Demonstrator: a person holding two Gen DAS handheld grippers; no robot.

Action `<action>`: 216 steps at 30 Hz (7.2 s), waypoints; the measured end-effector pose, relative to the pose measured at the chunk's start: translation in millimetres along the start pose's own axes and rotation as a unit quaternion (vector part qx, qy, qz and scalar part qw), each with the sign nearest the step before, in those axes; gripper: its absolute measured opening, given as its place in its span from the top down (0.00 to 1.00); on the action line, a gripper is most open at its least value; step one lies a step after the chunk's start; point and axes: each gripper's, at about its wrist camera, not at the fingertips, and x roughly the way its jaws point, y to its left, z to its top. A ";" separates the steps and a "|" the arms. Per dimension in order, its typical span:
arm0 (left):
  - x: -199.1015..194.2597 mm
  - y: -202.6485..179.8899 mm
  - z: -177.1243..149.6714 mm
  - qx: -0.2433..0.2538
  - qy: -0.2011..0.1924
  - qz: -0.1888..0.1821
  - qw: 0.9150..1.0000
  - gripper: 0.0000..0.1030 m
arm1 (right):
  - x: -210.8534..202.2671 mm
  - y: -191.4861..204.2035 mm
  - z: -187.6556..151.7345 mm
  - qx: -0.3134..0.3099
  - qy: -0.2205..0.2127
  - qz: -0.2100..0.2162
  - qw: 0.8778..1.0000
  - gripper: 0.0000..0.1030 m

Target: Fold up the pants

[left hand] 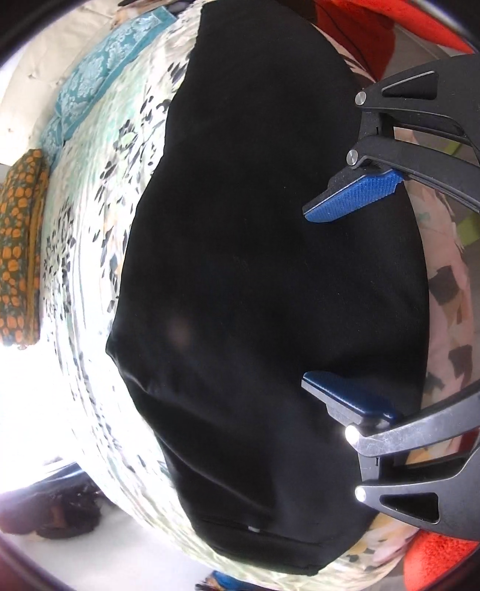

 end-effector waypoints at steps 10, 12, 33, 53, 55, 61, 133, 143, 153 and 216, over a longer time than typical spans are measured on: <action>-4.7 5.7 1.1 -0.009 -0.004 0.005 1.000 0.18 | 45.8 20.3 30.5 -0.077 0.067 -0.086 0.991 0.90; -5.3 7.8 1.0 -0.017 -0.004 0.004 1.000 0.18 | 32.7 32.4 31.8 -0.104 0.042 -0.105 0.988 0.91; -6.0 -14.4 0.7 0.018 -0.007 -0.001 1.000 0.18 | 3.9 -66.9 -20.7 0.152 0.021 0.036 0.987 0.39; -11.7 -8.1 1.7 -0.002 -0.009 0.006 1.000 0.18 | 34.6 -77.4 -71.5 0.264 0.052 0.208 0.940 0.34; -10.8 -8.5 1.5 -0.001 -0.006 0.005 1.000 0.18 | 35.4 -81.4 -75.9 0.287 0.045 0.232 0.928 0.34; -10.4 -11.5 0.8 0.005 -0.006 0.005 1.000 0.18 | 33.4 -90.0 -85.4 0.324 0.021 0.280 0.904 0.35; -38.6 122.4 -15.5 -0.216 -0.074 -0.141 0.963 0.18 | 119.7 493.5 -79.8 -0.089 0.101 0.267 0.954 0.20; -59.5 -5.6 16.3 0.017 -0.079 -0.219 0.972 0.19 | 8.4 400.1 -105.4 -0.106 0.028 0.209 0.972 0.08; -12.4 -30.6 28.1 -0.008 -0.009 -0.150 0.989 0.57 | -12.4 355.7 -90.9 -0.039 -0.032 0.214 0.976 0.08; -9.9 -29.8 35.5 0.000 -0.044 -0.094 0.995 0.39 | 41.6 406.1 -106.4 -0.229 0.027 0.135 0.964 0.04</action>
